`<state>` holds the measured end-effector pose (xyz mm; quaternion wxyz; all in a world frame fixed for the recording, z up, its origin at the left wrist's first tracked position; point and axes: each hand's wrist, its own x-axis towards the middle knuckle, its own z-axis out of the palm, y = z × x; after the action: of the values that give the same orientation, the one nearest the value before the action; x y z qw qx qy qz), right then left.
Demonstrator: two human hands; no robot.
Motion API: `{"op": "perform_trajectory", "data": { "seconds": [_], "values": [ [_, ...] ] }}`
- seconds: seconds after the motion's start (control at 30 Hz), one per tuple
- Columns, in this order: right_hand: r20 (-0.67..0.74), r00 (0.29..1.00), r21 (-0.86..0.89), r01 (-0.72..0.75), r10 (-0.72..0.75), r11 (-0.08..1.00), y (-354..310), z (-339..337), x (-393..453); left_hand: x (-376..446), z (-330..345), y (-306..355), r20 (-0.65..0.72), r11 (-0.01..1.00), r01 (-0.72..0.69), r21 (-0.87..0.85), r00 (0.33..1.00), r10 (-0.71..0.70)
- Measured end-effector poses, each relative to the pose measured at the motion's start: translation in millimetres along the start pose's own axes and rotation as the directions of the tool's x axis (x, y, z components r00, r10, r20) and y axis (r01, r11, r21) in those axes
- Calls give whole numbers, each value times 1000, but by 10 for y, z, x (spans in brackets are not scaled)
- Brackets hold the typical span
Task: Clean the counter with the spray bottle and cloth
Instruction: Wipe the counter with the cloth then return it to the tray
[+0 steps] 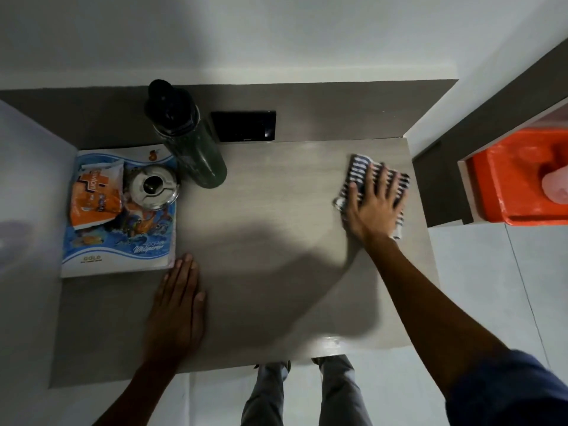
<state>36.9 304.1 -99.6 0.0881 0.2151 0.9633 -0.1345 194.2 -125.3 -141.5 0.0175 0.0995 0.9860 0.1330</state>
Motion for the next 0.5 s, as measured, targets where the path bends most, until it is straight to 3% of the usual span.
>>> {"op": "perform_trajectory", "data": {
  "seconds": [0.13, 0.27, 0.4, 0.5],
  "values": [
    [45, 988, -39, 149, -147, 988, -750, 169, 36, 2, -27, 55, -29, 1000, 8, -14, 1000, -8],
    [94, 923, 7, 374, -373, 927, -1271, 456, -545, 14, -103, 102, -17, 1000, 7, -20, 1000, -7],
    [49, 842, 118, 529, -537, 840, -1180, 799, -1532, 15, -129, 115, -5, 1000, 21, 0, 1000, -21],
    [34, 815, 113, 572, -578, 813, -760, 921, -2074, 12, -119, 112, 11, 999, 52, 4, 999, -52]
  ]
}}
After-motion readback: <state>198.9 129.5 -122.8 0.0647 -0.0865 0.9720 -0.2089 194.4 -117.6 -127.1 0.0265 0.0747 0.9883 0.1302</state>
